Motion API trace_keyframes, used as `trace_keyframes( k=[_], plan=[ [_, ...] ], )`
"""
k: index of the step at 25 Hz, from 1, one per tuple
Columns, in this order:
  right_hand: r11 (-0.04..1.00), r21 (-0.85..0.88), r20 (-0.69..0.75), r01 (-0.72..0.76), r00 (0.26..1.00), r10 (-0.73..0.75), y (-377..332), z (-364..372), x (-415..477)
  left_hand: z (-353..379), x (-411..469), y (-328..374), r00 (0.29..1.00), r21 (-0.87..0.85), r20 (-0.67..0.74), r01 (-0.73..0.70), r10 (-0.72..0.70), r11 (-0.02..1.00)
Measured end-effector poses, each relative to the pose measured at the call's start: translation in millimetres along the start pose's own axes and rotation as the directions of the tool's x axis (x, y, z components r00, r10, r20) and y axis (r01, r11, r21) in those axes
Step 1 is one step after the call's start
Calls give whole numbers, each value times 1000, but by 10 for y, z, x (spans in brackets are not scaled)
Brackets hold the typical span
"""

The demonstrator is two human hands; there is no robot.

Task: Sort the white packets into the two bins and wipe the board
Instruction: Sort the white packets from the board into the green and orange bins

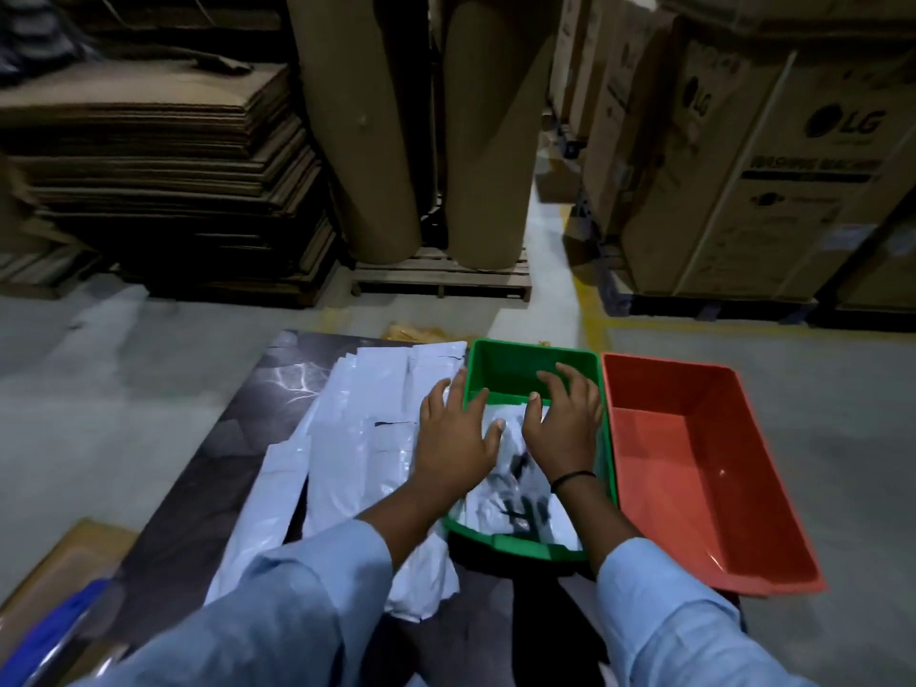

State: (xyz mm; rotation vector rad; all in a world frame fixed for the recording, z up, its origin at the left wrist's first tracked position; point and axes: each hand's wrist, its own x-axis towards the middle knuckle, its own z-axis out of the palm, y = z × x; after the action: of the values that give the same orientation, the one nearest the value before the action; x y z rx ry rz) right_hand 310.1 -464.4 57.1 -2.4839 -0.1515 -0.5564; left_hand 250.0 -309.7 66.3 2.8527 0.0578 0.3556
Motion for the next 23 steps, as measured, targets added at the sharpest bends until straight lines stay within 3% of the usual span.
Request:
trace_keyframes(
  k=[3,8,15,19,23],
  plan=[
    [995,27,36,91,995,-92,-300,173,-96,-169,-189,-502,985,-42,-140,95,-100,995],
    [985,65,106,157,981,-163,-818,436,-319,-271,-560,-1323,952,-73,-129,271,-278,960],
    [957,102,176,271,942,-285,-1489,797,-676,-266,-996,-2201,925,-85,-38,373,-377,924],
    [958,80,220,277,932,-288,-1753,975,-981,-249,-1193,-2606,909,-69,99,413,-406,908],
    [941,-54,265,335,913,-310,-1932,1130,-1246,-195,-1318,-2827,882,-69,257,424,-395,903]
  ],
)
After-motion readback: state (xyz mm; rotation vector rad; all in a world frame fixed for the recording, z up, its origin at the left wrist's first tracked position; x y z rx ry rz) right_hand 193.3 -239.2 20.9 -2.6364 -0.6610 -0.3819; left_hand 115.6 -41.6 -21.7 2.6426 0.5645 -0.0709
